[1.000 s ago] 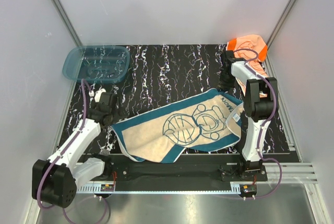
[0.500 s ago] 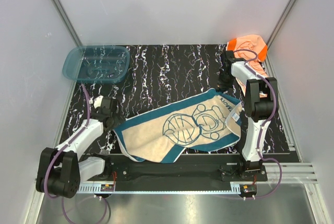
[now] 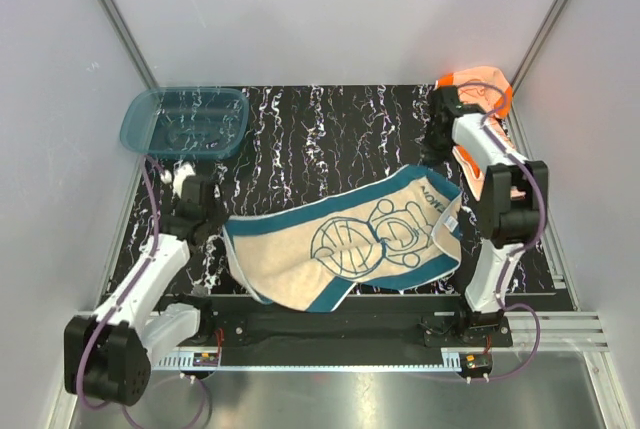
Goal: Roll the towels
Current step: Flatten the towel
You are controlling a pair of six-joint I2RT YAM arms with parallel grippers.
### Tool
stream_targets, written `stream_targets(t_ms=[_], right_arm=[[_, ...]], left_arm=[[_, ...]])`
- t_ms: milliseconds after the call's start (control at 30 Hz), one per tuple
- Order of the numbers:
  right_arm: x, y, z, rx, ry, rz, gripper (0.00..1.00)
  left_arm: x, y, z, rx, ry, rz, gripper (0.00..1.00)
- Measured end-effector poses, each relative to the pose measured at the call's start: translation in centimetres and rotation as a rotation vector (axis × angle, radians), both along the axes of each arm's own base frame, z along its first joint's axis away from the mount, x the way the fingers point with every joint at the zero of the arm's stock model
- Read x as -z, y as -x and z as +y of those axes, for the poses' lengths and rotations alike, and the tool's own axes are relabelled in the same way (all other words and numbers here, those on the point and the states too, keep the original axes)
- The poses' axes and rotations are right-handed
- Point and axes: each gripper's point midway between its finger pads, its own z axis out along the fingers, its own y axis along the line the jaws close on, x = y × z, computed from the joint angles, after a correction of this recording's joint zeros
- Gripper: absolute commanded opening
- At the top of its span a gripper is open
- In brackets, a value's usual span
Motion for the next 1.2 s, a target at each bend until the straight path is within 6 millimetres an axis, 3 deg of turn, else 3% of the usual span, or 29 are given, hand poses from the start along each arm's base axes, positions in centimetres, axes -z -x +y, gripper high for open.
stream_targets(t_ms=[100,200,267,333,433,600,733,867,1000,1067,1100,1200], right_arm=[[-5.4,0.5,-0.1,0.008,-0.014,-0.109,0.00],[-12.3,1.8,-0.2,0.032,-0.038,-0.266,0.00],[-17.0,3.4,-0.6,0.064,-0.054,-0.382,0.00],[-21.1,5.7,-1.3,0.104,-0.066,-0.491,0.00],[-25.5,9.4,-2.4,0.162,-0.077,-0.621,0.00],[-29.8,15.4,-4.7,0.258,-0.055,-0.763,0.00],[-31.2,18.5,-6.3,0.318,-0.020,-0.817,0.00],[-31.1,18.6,-6.7,0.336,-0.003,-0.821,0.00],[-28.5,15.4,-6.2,0.323,0.022,-0.711,0.00],[-25.8,12.4,-5.8,0.312,0.042,-0.620,0.00],[-24.7,11.2,-5.6,0.310,0.050,-0.591,0.00],[-19.2,7.0,-5.2,0.297,0.089,-0.452,0.00]], left_arm=[[-6.9,-1.9,-0.7,0.067,0.009,-0.170,0.00],[-15.8,-2.7,-1.2,0.134,0.003,-0.385,0.00],[-21.8,-1.9,-1.2,0.166,-0.007,-0.535,0.00],[-25.8,-0.6,-1.1,0.188,-0.018,-0.642,0.00],[-30.2,2.1,-0.7,0.217,-0.044,-0.756,0.00],[-33.5,5.8,-0.1,0.259,-0.101,-0.850,0.00],[-35.5,8.3,0.4,0.283,-0.144,-0.911,0.00],[-36.8,9.3,0.8,0.288,-0.189,-0.956,0.00],[-35.9,7.6,1.1,0.276,-0.222,-0.892,0.00],[-34.6,5.5,1.0,0.278,-0.232,-0.826,0.00],[-33.5,4.1,0.8,0.286,-0.237,-0.773,0.00],[-29.3,-0.9,0.2,0.311,-0.256,-0.590,0.00]])
